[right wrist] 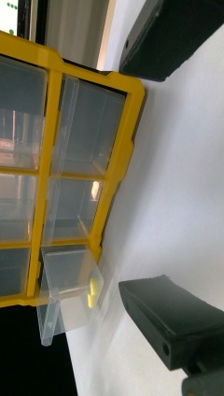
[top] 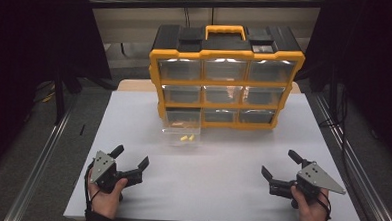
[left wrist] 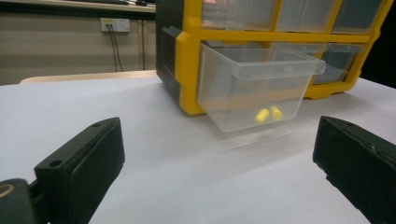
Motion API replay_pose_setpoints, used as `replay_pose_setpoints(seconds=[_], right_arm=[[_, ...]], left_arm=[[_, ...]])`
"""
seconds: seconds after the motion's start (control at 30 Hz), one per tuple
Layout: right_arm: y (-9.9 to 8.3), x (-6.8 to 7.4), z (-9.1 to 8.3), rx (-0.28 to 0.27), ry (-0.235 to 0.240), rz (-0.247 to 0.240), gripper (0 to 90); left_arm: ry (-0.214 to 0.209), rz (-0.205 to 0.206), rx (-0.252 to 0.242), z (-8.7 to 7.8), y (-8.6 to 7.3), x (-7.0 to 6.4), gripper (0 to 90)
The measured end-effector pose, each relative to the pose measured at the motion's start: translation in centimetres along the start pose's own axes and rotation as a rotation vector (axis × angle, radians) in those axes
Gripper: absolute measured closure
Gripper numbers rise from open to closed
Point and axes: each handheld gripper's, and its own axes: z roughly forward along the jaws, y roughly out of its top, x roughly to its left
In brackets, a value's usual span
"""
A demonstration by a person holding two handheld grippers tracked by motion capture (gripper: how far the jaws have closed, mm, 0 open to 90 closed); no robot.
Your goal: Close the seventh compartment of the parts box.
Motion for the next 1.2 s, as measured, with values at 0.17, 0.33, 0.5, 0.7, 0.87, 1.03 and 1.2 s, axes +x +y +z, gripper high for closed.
replay_pose_setpoints(seconds=[0.17, 0.33, 0.5, 0.7, 0.87, 1.03, 1.2], right_arm=[[0.0, 0.0, 0.2, 0.005, -0.002, 0.008, 0.0], [-0.1, -0.1, 0.3, 0.007, 0.001, 0.011, 0.0], [-0.1, -0.1, 0.0, 0.003, -0.007, 0.014, 0.0], [-0.1, 0.0, 0.1, 0.009, 0.009, 0.002, 0.0], [-0.1, -0.1, -0.2, 0.004, 0.007, 0.006, 0.0], [-0.1, 0.0, -0.1, 0.005, 0.007, 0.004, 0.0], [-0.1, 0.0, -0.2, 0.007, 0.004, 0.005, 0.0]], left_arm=[[-0.022, 0.022, 0.019, 0.3, 0.0, 0.1, 1.9], [-0.067, 0.038, 0.044, 0.7, 0.2, -0.2, 2.2], [-0.088, 0.052, 0.056, 1.1, 0.6, -0.7, 4.3], [-0.168, 0.051, 0.081, 1.8, 1.1, -0.9, 5.6], [-0.219, 0.019, 0.07, 2.6, 1.5, -1.5, 5.5], [-0.268, 0.036, 0.055, 3.6, 2.0, -2.6, 3.4], [-0.309, 0.058, 0.044, 4.4, 2.3, -3.5, 3.7]])
